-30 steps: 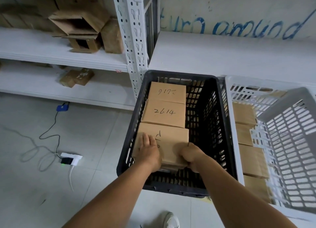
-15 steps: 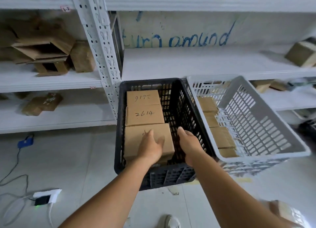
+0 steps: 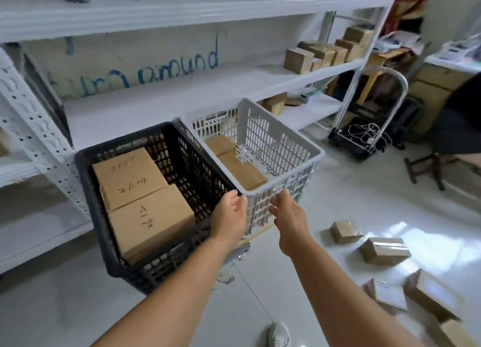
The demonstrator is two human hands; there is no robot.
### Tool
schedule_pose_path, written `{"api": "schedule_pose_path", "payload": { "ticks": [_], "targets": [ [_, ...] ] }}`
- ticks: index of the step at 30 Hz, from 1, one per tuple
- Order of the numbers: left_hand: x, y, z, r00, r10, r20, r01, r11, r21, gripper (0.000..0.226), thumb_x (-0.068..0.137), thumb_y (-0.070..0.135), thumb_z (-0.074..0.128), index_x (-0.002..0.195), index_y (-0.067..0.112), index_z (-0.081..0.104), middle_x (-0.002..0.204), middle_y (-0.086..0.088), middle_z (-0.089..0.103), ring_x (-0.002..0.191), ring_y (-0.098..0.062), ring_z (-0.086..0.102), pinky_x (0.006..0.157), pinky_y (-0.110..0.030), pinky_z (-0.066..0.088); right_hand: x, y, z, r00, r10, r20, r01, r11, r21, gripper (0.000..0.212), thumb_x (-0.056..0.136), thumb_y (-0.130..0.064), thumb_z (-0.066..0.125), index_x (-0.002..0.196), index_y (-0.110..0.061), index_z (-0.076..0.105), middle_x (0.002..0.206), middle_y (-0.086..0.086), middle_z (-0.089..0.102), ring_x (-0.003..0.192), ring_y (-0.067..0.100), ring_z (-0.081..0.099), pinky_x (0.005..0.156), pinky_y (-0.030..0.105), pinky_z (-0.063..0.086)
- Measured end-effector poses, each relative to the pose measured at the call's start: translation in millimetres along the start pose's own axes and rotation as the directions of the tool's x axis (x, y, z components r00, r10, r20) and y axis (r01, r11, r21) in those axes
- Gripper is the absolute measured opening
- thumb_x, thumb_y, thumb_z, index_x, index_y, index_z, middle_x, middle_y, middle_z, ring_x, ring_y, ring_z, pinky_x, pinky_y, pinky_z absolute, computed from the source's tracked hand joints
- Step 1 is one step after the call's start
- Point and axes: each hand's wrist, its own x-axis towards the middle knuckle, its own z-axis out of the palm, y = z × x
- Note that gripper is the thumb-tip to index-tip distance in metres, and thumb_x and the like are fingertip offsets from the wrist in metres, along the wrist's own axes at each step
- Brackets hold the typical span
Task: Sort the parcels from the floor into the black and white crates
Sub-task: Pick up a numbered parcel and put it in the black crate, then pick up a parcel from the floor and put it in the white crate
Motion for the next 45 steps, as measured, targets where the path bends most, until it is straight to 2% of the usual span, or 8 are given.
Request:
{"api": "schedule_pose_path", "payload": {
  "ticks": [4, 9, 19, 24, 28, 36, 40, 45],
  "targets": [
    [-8.9, 10.7, 45.5, 0.994, 0.026, 0.104, -0.028, 1.000, 0.012, 0.043, 0.101, 0.030, 0.041, 0.137, 0.008, 0.045, 0.136, -0.006, 0.053, 0.124, -0.018, 0.050, 0.090, -0.019, 0.036, -1.1, 3.9, -49.1, 0.995, 0.016, -0.099, -0.010, 0.998, 0.066, 0.034, 0.099, -0.042, 0.036, 0.091, -0.019, 0.059, 0.108, 0.000, 0.062, 0.104, 0.020, 0.057, 0.085, 0.033, 0.038],
    [-17.5, 20.1, 114.4, 0.975, 0.033, 0.221, -0.047, 0.997, 0.057, 0.042, 0.100, 0.030, 0.042, 0.136, 0.008, 0.047, 0.134, -0.007, 0.055, 0.122, -0.021, 0.052, 0.094, -0.026, 0.039, 11.3, 16.3, -117.7, 0.972, 0.096, -0.212, -0.056, 0.981, 0.188, 0.038, 0.099, -0.041, 0.036, 0.119, -0.015, 0.055, 0.121, 0.000, 0.059, 0.108, 0.017, 0.056, 0.094, 0.033, 0.037],
    [-39.9, 53.6, 284.9, 0.903, -0.027, 0.428, -0.068, 0.976, 0.206, 0.043, 0.100, 0.035, 0.038, 0.120, 0.001, 0.054, 0.122, -0.022, 0.058, 0.113, -0.034, 0.054, 0.087, -0.037, 0.046, 54.0, 30.9, -284.1, 0.890, 0.251, -0.380, -0.121, 0.934, 0.335, 0.030, 0.097, -0.045, 0.036, 0.096, -0.023, 0.056, 0.116, 0.008, 0.060, 0.111, 0.024, 0.056, 0.098, 0.039, 0.040],
    [-50.9, 73.5, 367.8, 0.851, -0.098, 0.517, -0.029, 0.972, 0.231, 0.044, 0.100, 0.036, 0.037, 0.124, 0.002, 0.051, 0.119, -0.017, 0.058, 0.111, -0.032, 0.055, 0.087, -0.040, 0.047, 81.8, 32.4, -368.4, 0.840, 0.312, -0.443, -0.130, 0.910, 0.394, 0.046, 0.097, -0.046, 0.034, 0.127, -0.017, 0.052, 0.110, 0.000, 0.056, 0.106, 0.022, 0.052, 0.079, 0.033, 0.039],
    [-57.8, 80.2, 424.9, 0.808, -0.144, 0.571, -0.008, 0.967, 0.256, 0.033, 0.100, 0.034, 0.034, 0.100, 0.007, 0.053, 0.081, -0.007, 0.049, 0.070, -0.019, 0.045, 0.061, -0.030, 0.038, 97.5, 42.5, -423.1, 0.805, 0.356, -0.475, -0.144, 0.893, 0.426, 0.054, 0.097, -0.051, 0.032, 0.141, -0.021, 0.043, 0.138, 0.001, 0.048, 0.123, 0.024, 0.048, 0.100, 0.040, 0.039],
    [-55.6, 66.8, 512.3, 0.706, -0.290, 0.645, 0.109, 0.946, 0.306, 0.027, 0.101, 0.037, 0.032, 0.079, 0.027, 0.044, 0.081, 0.004, 0.047, 0.086, -0.018, 0.044, 0.076, -0.032, 0.037, 119.2, 70.2, -499.5, 0.709, 0.463, -0.532, -0.155, 0.838, 0.523, 0.037, 0.097, -0.044, 0.035, 0.112, -0.015, 0.053, 0.110, 0.009, 0.058, 0.112, 0.026, 0.056, 0.103, 0.042, 0.041],
    [-38.5, 64.9, 548.0, 0.683, -0.323, 0.655, 0.149, 0.940, 0.308, 0.033, 0.101, 0.035, 0.031, 0.069, 0.026, 0.037, 0.073, 0.005, 0.041, 0.085, -0.017, 0.041, 0.074, -0.034, 0.035, 136.5, 75.4, -524.7, 0.664, 0.494, -0.562, -0.159, 0.827, 0.539, 0.025, 0.100, -0.043, 0.033, 0.106, -0.023, 0.046, 0.088, -0.003, 0.054, 0.102, 0.023, 0.056, 0.102, 0.040, 0.040],
    [1.6, 68.1, 590.9, 0.642, -0.371, 0.671, 0.180, 0.924, 0.338, 0.033, 0.100, 0.033, 0.031, 0.068, 0.026, 0.036, 0.072, 0.005, 0.039, 0.085, -0.017, 0.039, 0.073, -0.033, 0.034, 180.2, 72.5, -545.3, 0.628, 0.537, -0.563, -0.190, 0.807, 0.558, 0.034, 0.097, -0.049, 0.033, 0.115, -0.025, 0.049, 0.119, 0.008, 0.055, 0.118, 0.028, 0.052, 0.105, 0.043, 0.038]
  ]
}}
